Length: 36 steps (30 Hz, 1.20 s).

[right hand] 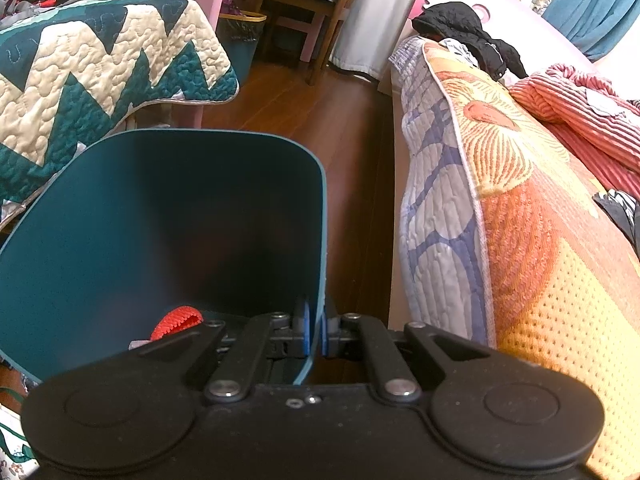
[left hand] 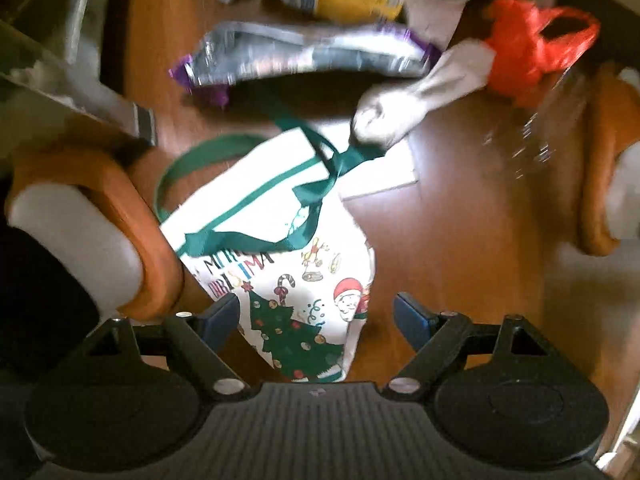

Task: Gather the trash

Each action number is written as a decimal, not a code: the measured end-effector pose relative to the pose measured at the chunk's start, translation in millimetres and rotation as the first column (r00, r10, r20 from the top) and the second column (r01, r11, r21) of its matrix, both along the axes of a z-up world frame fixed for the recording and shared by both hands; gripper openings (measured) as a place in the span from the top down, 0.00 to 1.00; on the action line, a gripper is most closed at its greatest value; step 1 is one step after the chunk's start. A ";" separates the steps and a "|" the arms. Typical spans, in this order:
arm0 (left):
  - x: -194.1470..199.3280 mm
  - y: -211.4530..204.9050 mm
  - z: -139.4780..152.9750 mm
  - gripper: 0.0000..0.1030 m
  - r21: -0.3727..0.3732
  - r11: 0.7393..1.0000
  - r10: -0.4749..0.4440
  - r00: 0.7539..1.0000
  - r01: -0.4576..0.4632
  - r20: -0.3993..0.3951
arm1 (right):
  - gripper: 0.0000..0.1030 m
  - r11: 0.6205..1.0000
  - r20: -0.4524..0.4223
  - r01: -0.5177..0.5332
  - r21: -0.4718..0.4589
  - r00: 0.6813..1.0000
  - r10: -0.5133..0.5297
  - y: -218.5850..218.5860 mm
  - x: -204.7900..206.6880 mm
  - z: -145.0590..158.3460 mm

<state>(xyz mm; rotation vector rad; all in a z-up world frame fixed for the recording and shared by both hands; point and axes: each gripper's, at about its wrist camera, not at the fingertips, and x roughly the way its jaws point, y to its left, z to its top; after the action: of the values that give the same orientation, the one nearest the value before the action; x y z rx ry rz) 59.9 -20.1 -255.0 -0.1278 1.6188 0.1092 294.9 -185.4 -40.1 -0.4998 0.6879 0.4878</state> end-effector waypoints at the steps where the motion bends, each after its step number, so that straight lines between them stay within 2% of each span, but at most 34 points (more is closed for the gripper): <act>1: -0.4 -1.2 -8.4 0.19 0.009 1.000 -0.011 1.000 0.011 -0.007 | 0.94 1.000 -0.001 0.002 -0.001 1.000 -0.002 -0.1 0.5 -0.2; 4: -0.2 -3.7 -28.5 0.19 0.058 0.997 -0.044 0.999 0.045 -0.025 | 0.94 1.000 -0.002 0.004 -0.002 1.000 -0.004 -0.5 1.1 -1.0; 6: 1.2 -2.7 -39.4 0.20 0.061 0.997 -0.037 0.999 0.039 -0.034 | 0.94 1.000 -0.003 0.005 -0.004 1.000 -0.005 -1.0 1.5 -2.0; 8: 2.1 -1.6 -49.0 0.39 0.058 0.997 -0.053 0.998 0.055 -0.040 | 0.94 1.000 -0.004 0.008 -0.006 1.000 -0.009 -2.3 1.8 -3.2; 9: 2.7 -1.3 -53.4 0.43 0.055 0.997 -0.059 0.997 0.061 -0.049 | 0.94 1.000 -0.005 0.010 -0.007 1.000 -0.010 -3.2 1.9 -3.5; 11: 1.7 0.5 -58.5 0.64 0.030 0.998 -0.053 0.997 0.054 -0.051 | 0.94 1.000 -0.008 0.013 -0.009 1.000 -0.013 -3.7 2.4 -4.4; 13: 0.5 1.2 -59.2 0.71 0.010 0.999 -0.046 0.998 0.047 -0.040 | 0.94 1.000 -0.011 0.016 -0.012 1.000 -0.016 -3.9 3.1 -5.7; 14: 0.0 1.0 -57.9 0.81 -0.002 0.998 -0.059 0.998 0.059 -0.030 | 0.94 1.000 -0.013 0.017 -0.012 1.000 -0.018 -3.7 3.6 -6.3; 17: -1.2 3.8 -47.7 0.94 -0.029 0.998 -0.060 0.998 0.060 -0.005 | 0.94 1.000 -0.016 0.019 -0.013 1.000 -0.019 -2.7 3.8 -6.8; 21: 0.0 8.7 -11.9 0.95 -0.079 0.997 -0.023 0.999 0.025 0.034 | 0.94 1.000 -0.014 0.018 -0.013 1.000 -0.018 -3.0 3.0 -6.9; 26: -3.0 -2.6 66.0 0.95 -0.153 0.984 -0.075 0.988 0.095 0.137 | 0.94 1.000 -0.010 0.012 -0.018 1.000 -0.013 -1.9 1.4 -7.0; 30: -2.5 -6.4 146.6 0.95 -0.233 0.960 -0.077 0.948 0.154 0.310 | 0.94 1.000 -0.006 0.010 -0.024 1.000 -0.010 -0.1 -0.9 -5.8; 33: -3.2 -0.3 186.9 0.95 -0.262 0.954 -0.033 0.915 0.149 0.401 | 0.94 1.000 -0.004 0.000 -0.027 1.000 0.000 4.0 -3.9 -3.7; 36: 1.2 7.1 235.6 0.95 -0.271 0.952 0.011 0.866 0.145 0.500 | 0.94 0.999 0.004 -0.016 -0.031 1.000 0.016 7.5 -8.6 -1.2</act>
<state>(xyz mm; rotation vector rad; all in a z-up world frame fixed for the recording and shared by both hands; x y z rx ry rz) 61.1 -13.0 -19.4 -0.3086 1.1075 -0.2159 286.4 -177.9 -41.4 -0.5355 0.6890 0.4917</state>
